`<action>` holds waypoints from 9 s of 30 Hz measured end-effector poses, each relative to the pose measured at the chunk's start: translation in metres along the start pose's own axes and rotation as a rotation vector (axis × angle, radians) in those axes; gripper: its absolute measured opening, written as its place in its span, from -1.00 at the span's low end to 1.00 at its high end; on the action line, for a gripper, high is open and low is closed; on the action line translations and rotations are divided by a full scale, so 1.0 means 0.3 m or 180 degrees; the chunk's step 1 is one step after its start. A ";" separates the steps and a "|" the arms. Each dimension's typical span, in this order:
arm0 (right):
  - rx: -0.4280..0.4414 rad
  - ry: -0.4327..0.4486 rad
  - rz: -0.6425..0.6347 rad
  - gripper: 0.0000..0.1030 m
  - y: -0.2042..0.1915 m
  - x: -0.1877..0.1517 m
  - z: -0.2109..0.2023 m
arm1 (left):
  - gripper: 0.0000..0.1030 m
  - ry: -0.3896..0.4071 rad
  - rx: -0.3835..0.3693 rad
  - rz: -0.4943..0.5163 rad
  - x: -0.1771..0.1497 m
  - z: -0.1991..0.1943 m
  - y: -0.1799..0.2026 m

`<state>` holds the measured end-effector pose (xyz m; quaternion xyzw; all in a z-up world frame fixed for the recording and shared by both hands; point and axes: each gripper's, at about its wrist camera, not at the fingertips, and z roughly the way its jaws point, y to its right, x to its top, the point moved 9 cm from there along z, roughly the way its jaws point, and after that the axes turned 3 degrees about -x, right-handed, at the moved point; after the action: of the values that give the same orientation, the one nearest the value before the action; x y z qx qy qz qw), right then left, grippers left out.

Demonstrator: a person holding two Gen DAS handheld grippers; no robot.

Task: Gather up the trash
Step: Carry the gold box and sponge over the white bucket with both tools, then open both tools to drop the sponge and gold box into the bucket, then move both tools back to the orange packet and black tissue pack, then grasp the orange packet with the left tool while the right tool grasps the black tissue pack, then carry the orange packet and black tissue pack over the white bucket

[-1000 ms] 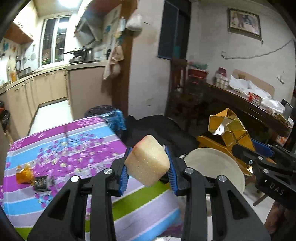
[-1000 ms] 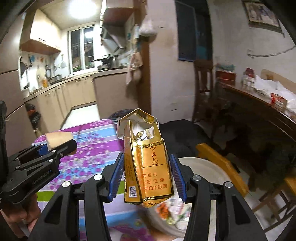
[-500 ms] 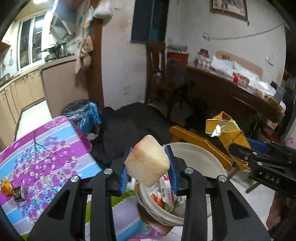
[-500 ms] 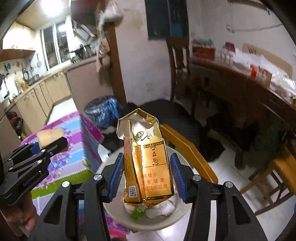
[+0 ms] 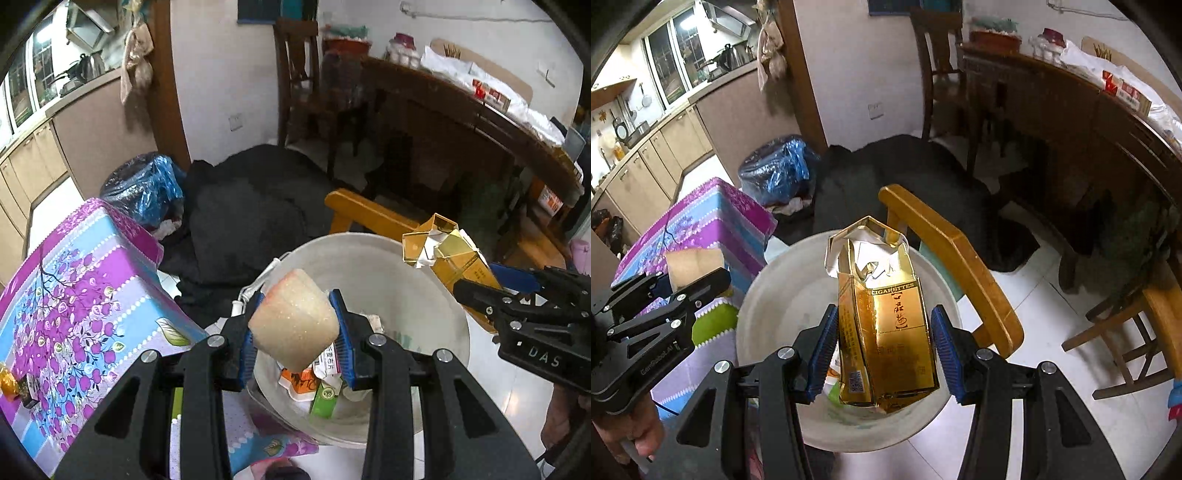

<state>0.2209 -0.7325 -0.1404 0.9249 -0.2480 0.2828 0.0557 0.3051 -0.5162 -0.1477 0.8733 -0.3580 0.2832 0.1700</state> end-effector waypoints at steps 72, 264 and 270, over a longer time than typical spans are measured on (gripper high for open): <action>0.0096 0.0124 0.0091 0.22 0.007 -0.021 0.077 | 0.32 -0.0326 0.0100 -0.0018 -0.058 0.099 -0.031; 0.0041 0.0411 0.0159 -0.15 -0.004 0.005 -0.055 | -0.31 0.0375 -0.0206 0.0121 -0.022 -0.080 0.002; 0.0011 0.0161 0.0172 -0.15 -0.011 -0.027 0.039 | -0.31 0.0066 -0.0165 0.0087 -0.032 0.024 0.013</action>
<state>0.2226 -0.7290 -0.1546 0.9105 -0.2709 0.3079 0.0527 0.2992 -0.5174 -0.1588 0.8607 -0.3753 0.2851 0.1924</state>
